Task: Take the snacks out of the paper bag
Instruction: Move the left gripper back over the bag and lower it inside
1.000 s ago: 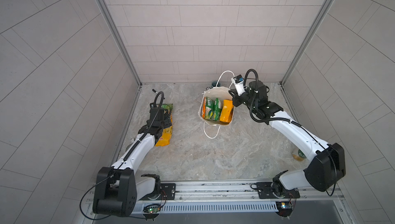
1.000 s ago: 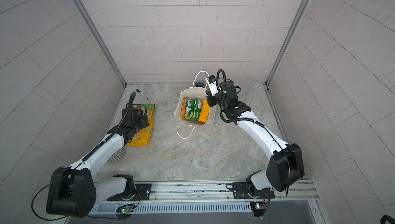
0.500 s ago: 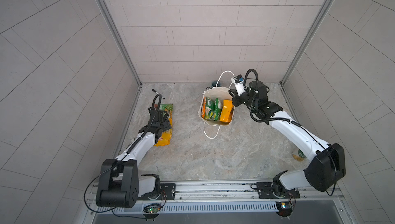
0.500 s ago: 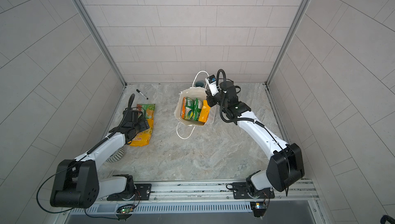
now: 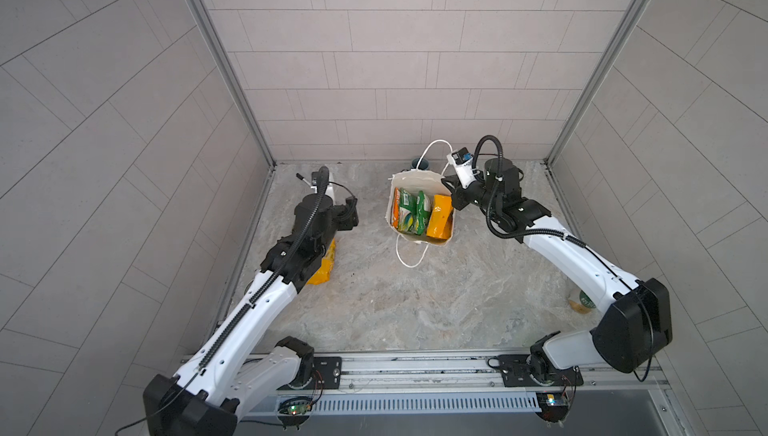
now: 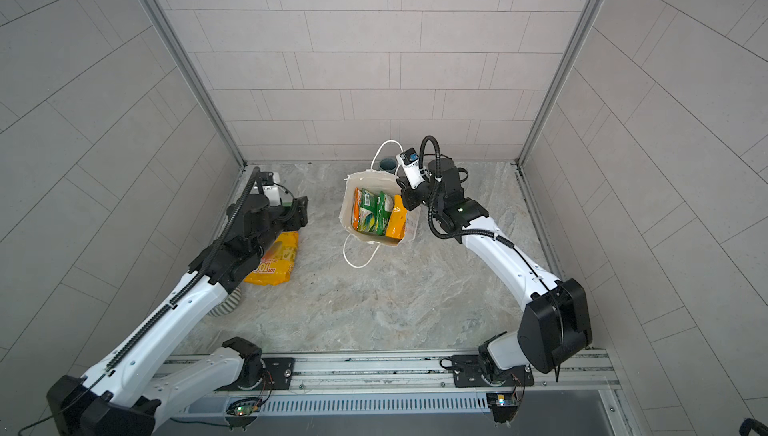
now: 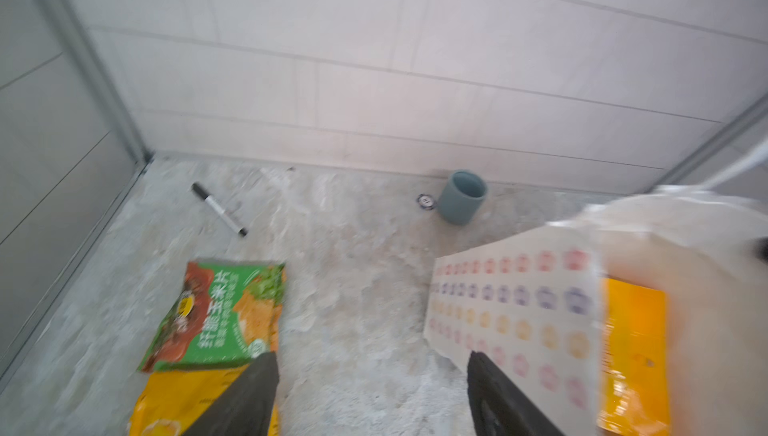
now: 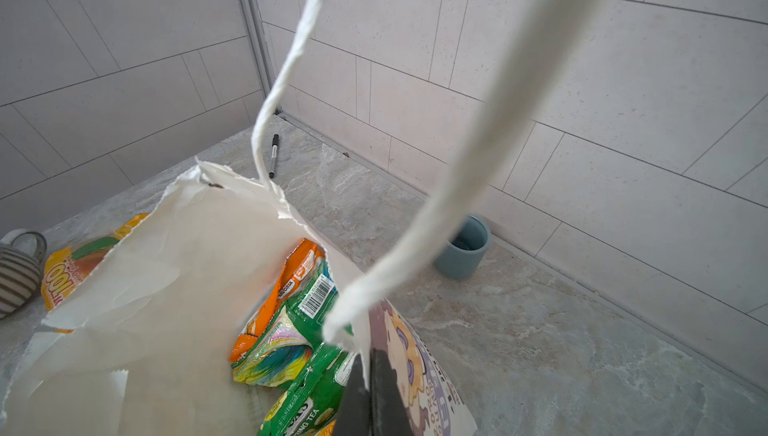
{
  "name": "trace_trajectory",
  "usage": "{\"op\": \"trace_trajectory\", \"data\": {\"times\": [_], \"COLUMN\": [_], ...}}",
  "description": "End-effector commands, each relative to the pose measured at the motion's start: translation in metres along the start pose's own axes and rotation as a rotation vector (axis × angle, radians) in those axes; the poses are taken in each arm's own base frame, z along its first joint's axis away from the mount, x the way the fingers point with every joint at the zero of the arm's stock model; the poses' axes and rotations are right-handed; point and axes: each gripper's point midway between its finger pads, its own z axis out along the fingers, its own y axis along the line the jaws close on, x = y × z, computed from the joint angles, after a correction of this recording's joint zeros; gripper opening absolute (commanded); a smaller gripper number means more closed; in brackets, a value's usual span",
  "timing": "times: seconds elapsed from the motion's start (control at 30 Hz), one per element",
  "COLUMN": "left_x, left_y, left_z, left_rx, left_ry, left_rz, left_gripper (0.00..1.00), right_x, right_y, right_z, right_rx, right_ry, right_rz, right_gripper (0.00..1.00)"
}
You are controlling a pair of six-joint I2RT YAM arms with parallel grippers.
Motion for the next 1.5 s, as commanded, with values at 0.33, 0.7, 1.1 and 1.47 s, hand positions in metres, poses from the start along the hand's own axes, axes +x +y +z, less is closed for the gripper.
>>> {"op": "trace_trajectory", "data": {"times": [0.33,0.7,1.1,1.47], "left_x": [-0.012,0.024,0.052,0.087], "left_y": [-0.119,-0.181,-0.193,-0.186], "left_z": [-0.019,0.011,0.057,0.094], "left_rx": [0.356,0.456,0.393,0.274], "left_ry": [0.079,0.172,0.253,0.343], "left_rz": [0.326,0.31,0.265,0.247], "left_gripper": [0.67,0.54,0.45,0.41], "right_x": [-0.022,-0.02,-0.025,-0.033], "right_y": [0.026,0.034,0.033,0.026], "right_z": [-0.018,-0.022,-0.028,-0.032], "right_rx": [-0.117,-0.145,-0.134,-0.087], "right_ry": [-0.088,-0.149,-0.184,-0.2], "right_rz": [-0.166,-0.191,-0.186,-0.162], "right_gripper": [0.0,0.0,0.0,0.0]}}
